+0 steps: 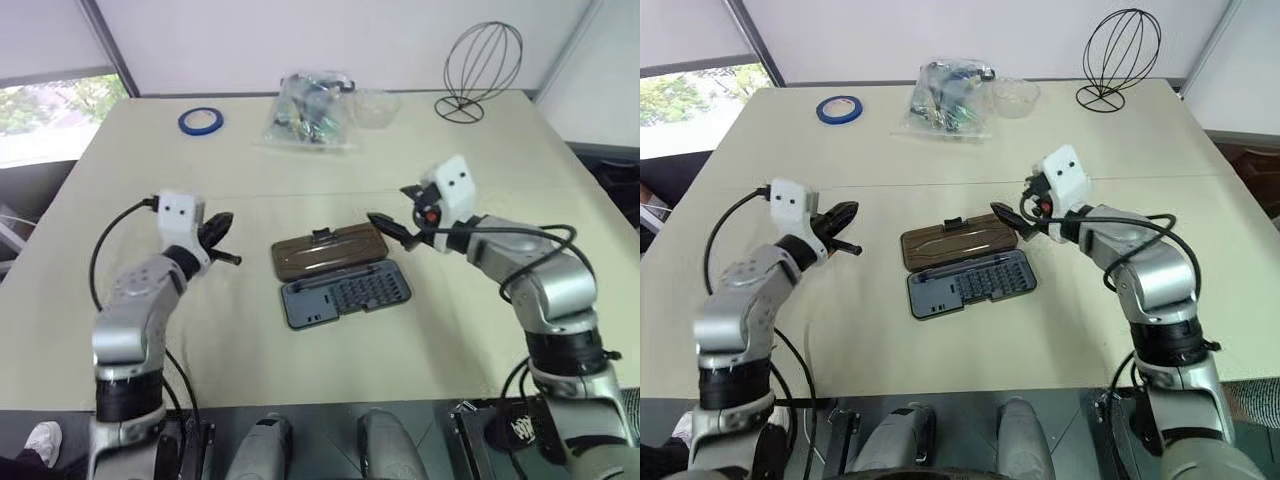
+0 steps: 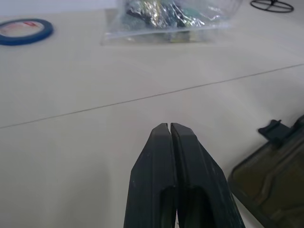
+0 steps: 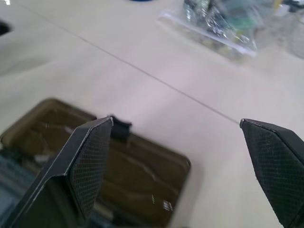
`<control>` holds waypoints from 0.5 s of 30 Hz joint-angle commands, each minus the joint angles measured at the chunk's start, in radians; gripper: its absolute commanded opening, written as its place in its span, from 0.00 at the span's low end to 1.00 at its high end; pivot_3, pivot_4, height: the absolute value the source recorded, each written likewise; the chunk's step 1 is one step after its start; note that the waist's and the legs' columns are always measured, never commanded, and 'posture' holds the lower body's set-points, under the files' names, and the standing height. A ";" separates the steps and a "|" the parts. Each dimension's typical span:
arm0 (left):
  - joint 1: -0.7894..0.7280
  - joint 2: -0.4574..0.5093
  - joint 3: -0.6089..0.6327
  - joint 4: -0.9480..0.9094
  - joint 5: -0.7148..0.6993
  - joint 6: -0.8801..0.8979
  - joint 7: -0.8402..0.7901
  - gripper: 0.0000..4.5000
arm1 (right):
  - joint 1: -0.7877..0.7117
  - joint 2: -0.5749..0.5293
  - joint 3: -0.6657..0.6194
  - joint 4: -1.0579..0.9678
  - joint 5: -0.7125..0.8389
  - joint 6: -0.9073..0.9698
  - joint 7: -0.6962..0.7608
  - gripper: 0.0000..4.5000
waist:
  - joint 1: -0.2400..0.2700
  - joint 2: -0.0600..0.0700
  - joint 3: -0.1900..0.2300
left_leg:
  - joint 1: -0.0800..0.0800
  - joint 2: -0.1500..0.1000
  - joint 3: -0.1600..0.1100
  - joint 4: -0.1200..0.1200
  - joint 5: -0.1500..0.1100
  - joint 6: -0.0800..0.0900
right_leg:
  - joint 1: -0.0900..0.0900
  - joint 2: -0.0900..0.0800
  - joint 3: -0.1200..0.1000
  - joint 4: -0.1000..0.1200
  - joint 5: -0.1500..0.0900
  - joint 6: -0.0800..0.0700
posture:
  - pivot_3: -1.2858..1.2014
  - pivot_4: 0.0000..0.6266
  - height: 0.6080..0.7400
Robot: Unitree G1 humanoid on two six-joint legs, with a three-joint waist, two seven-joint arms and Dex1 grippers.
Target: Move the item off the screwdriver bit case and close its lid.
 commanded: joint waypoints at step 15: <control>0.101 0.032 -0.054 -0.186 -0.118 -0.007 -0.004 0.01 | -0.117 0.063 0.109 0.233 -0.161 -0.179 0.064 1.00 | 0.017 0.000 0.000 | 0.000 -0.001 0.002 0.000 0.000 0.000 | -0.001 0.000 0.000 -0.001 0.000 0.000 | 0.52 0.24 0.82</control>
